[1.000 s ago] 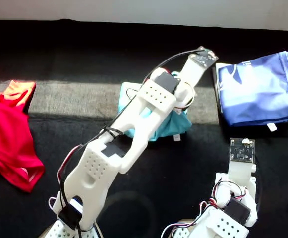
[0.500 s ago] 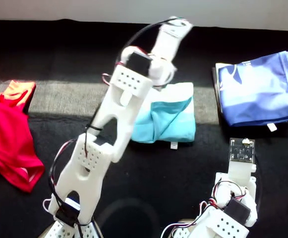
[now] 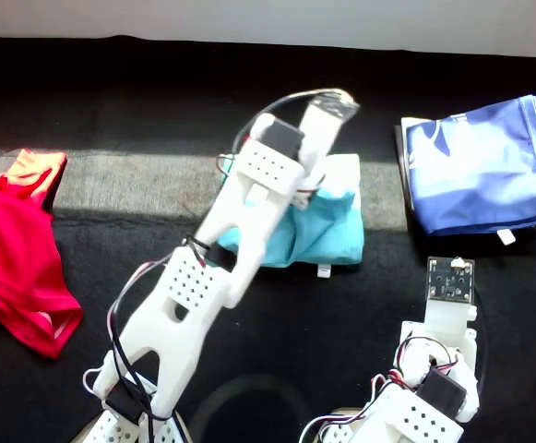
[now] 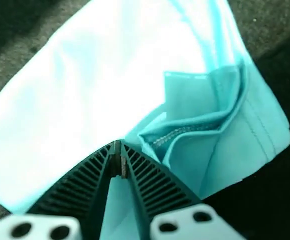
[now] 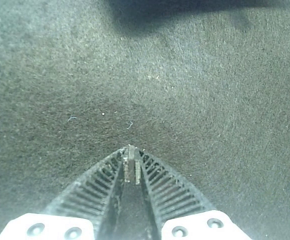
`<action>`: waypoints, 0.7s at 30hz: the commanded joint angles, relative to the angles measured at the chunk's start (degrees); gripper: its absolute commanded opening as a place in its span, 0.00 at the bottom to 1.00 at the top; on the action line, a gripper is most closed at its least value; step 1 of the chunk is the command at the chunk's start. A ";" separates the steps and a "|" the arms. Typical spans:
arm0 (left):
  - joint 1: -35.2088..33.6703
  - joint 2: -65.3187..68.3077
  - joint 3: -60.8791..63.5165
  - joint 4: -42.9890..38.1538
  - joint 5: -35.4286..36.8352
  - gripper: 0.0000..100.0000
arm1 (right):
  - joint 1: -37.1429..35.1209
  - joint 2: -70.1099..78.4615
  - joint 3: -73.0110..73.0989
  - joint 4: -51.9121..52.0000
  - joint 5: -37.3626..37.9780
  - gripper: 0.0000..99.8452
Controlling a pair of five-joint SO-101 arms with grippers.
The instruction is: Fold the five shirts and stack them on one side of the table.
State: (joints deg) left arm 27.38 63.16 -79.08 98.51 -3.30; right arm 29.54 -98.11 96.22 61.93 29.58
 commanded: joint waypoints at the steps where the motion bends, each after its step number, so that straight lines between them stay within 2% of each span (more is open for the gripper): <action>1: 3.47 -0.92 -3.03 2.46 0.53 0.01 | 0.57 -0.66 7.25 0.04 0.62 0.01; 16: 11.91 -6.99 -2.24 2.73 0.62 0.01 | 0.57 -0.75 7.25 0.04 0.62 0.01; 21: 11.65 -7.25 -2.59 2.73 0.44 0.01 | 0.57 -0.75 7.25 0.04 0.62 0.01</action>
State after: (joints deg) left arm 39.25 60.18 -79.87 100.70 -3.30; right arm 29.54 -98.46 96.22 61.93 29.58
